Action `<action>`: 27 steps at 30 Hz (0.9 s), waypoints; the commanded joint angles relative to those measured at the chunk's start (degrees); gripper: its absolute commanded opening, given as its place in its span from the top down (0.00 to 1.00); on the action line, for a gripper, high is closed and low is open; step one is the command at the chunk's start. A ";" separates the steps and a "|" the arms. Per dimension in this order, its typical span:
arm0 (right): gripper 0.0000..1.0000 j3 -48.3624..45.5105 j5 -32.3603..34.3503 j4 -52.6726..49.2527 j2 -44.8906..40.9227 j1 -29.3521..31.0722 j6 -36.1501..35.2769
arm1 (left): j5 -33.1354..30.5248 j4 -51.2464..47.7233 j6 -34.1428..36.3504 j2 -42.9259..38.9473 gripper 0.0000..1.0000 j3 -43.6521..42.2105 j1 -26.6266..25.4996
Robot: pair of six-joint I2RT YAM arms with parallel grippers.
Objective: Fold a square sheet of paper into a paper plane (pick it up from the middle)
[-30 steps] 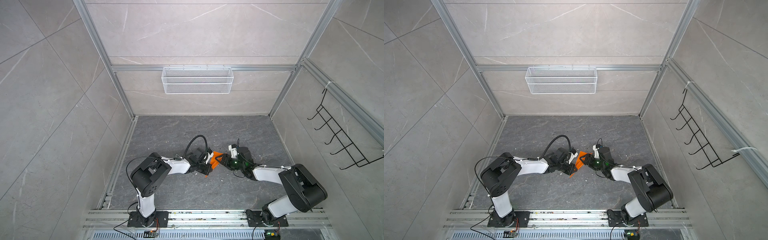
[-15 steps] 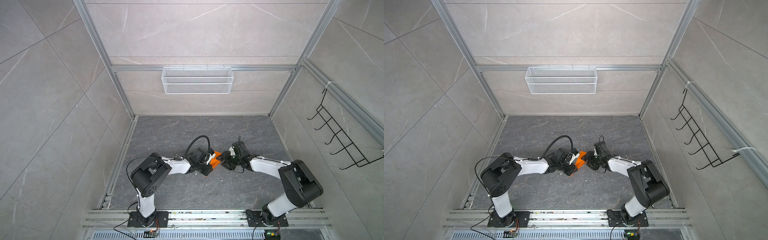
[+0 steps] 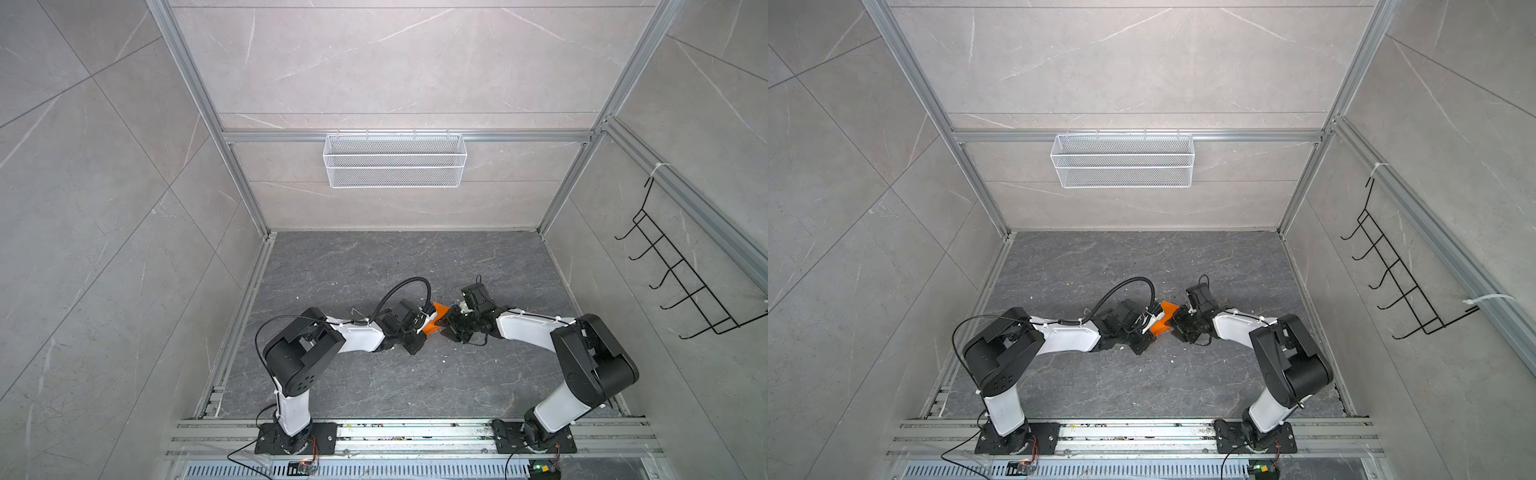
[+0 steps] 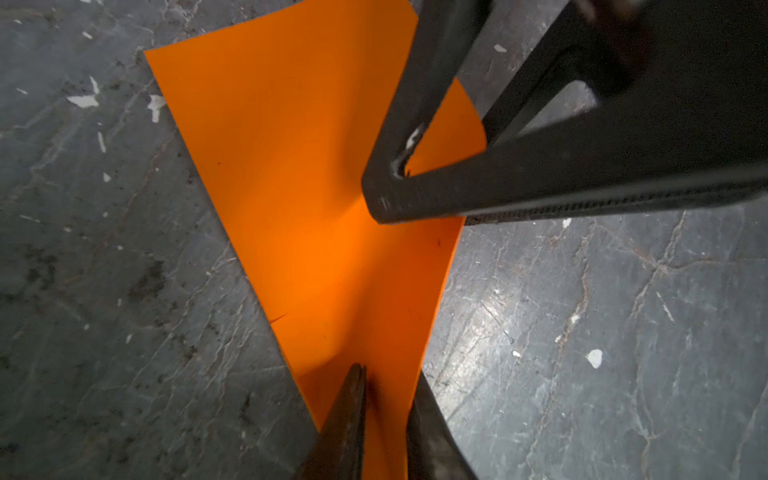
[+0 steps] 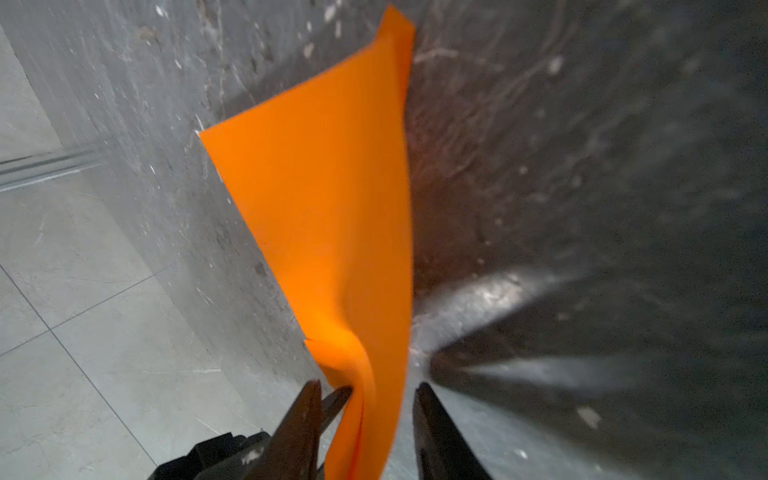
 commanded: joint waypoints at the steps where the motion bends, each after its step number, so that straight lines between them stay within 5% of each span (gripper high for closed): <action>1: 0.72 0.57 -0.12 -1.24 0.46 -0.06 1.48 | -2.03 1.99 2.74 -0.67 0.79 -1.34 -0.31; 9: 0.97 0.49 -0.47 -0.89 -0.67 -0.06 3.06 | -0.41 10.05 6.75 -3.08 0.73 -5.80 -0.49; 17: 0.98 0.26 -0.70 -0.85 -1.34 -0.06 4.09 | -1.46 20.54 13.40 -2.10 0.72 -9.66 -1.83; 27: 0.98 0.35 -1.16 -0.97 -0.86 -0.06 4.44 | -1.66 22.75 13.62 -0.30 0.75 -9.59 -1.99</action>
